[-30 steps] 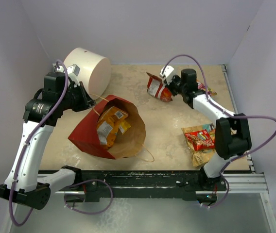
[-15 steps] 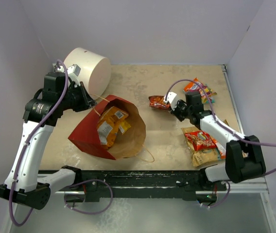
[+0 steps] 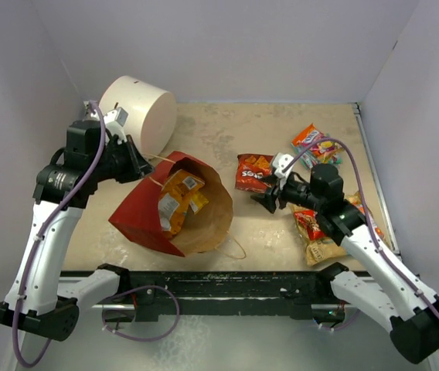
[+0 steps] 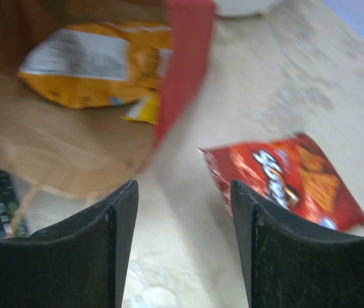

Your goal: Take the snacks out of the paper bag

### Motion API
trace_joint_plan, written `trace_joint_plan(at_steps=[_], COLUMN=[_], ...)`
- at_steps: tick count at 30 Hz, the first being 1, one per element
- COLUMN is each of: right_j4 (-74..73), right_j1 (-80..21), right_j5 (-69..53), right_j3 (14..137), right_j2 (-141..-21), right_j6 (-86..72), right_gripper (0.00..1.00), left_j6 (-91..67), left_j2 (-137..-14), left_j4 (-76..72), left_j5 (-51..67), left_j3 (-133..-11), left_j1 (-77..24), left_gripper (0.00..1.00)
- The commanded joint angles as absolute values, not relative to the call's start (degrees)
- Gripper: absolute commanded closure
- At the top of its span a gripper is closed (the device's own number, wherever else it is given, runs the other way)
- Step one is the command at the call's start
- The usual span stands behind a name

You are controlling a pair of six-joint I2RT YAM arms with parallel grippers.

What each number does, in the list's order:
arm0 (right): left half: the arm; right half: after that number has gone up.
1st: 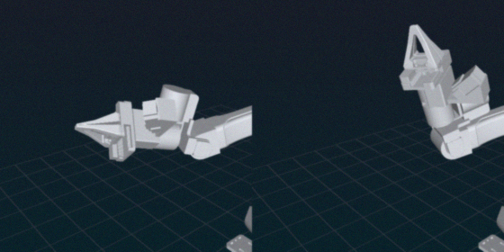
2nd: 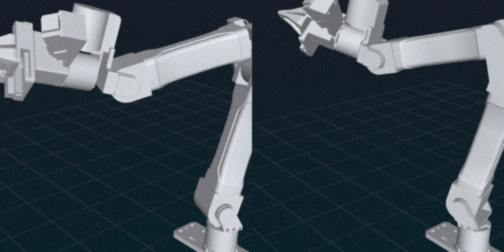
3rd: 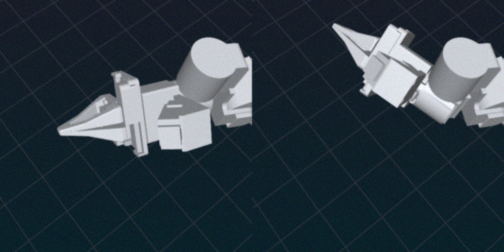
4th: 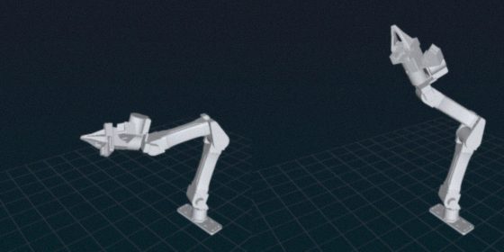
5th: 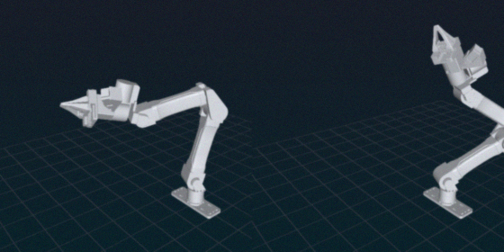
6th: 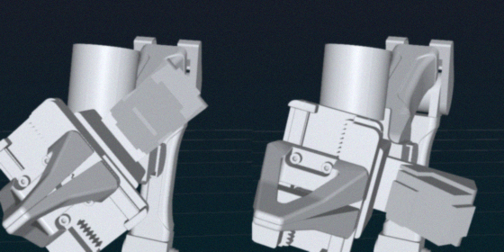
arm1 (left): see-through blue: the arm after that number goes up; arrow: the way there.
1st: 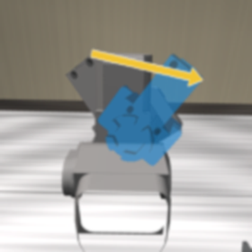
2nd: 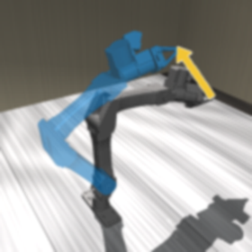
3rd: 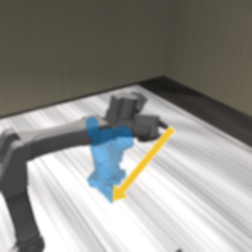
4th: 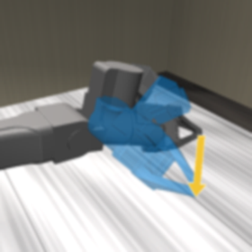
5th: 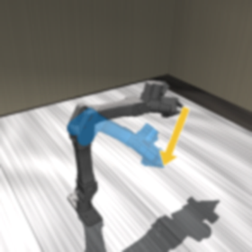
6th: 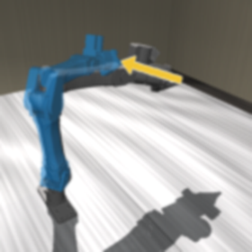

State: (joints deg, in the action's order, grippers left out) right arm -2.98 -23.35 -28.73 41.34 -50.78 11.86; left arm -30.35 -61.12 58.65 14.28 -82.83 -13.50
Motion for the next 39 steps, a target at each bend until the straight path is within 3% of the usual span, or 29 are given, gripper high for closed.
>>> trace_joint_plan(at_steps=[1,13,21,29,39], right_j4=[1.4,17.9,25.5,20.2,19.5], right_j1=[-31.4,-53.4,-57.6,-57.7,-56.6], right_j5=[-32.8,-23.4,-13.8,-10.6,-5.0], right_j3=[40.4,42.3,48.8,56.9,63.3], right_j2=[-50.5,-65.1,-80.8,-91.6,-102.3], right_j6=[7.4,30.4,37.1,53.8,62.0], right_gripper=[0.36,0.36,0.34,0.34,0.32], left_j6=[-29.0,-31.4,-32.5,-30.1,-27.1], left_j2=[-58.2,-54.5,-55.2,-55.7,-55.9], left_j4=[57.9,63.3,60.7,60.3,62.2], left_j5=[17.0,16.7,17.9,19.6,20.6], left_j3=[-82.2,-80.9,-81.2,-81.7,-83.1], left_j1=[-13.0,-13.0,-13.0,-13.0,-13.0], left_gripper=[1.0,1.0,1.0,1.0,1.0])
